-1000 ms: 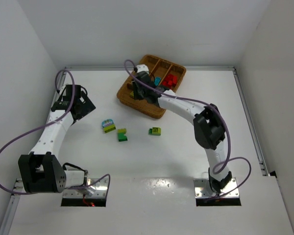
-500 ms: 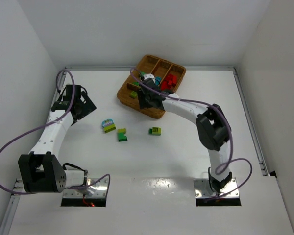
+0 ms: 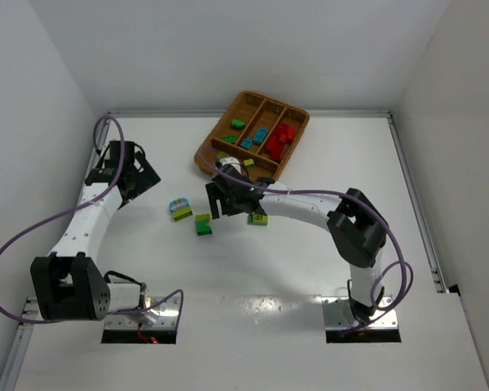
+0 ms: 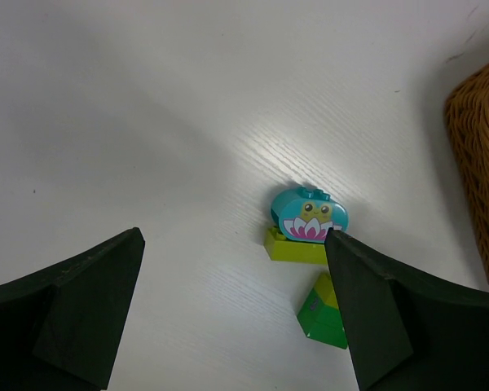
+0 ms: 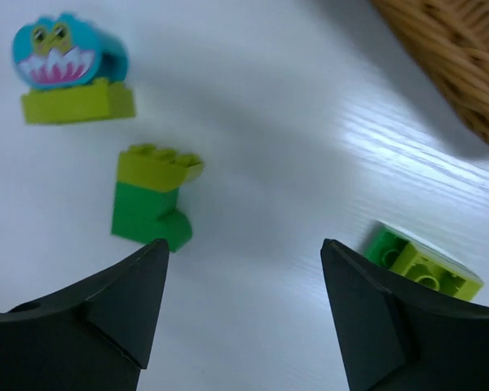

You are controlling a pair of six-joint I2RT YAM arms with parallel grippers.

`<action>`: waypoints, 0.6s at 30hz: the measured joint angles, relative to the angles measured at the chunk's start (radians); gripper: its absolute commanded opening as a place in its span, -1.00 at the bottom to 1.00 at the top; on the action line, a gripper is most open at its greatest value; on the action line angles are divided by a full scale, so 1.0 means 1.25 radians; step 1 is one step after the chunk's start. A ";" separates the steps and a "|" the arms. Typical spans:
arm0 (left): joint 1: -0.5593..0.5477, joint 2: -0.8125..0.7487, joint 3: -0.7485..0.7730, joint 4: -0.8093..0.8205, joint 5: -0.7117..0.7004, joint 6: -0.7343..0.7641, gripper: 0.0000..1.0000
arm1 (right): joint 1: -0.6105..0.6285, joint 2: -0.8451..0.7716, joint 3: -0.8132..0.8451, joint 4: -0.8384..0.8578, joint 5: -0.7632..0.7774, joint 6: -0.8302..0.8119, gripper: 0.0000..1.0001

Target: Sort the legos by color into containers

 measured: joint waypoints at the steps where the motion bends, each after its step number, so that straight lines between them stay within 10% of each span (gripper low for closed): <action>1: 0.000 0.000 0.000 0.000 0.003 0.003 1.00 | -0.003 -0.005 -0.012 0.002 0.020 0.017 0.44; 9: 0.000 0.042 0.000 0.005 0.036 0.040 1.00 | -0.080 -0.193 -0.244 -0.004 0.121 0.023 0.39; 18: -0.001 0.052 0.000 0.009 0.047 0.046 1.00 | -0.182 -0.215 -0.288 0.056 -0.071 -0.212 0.59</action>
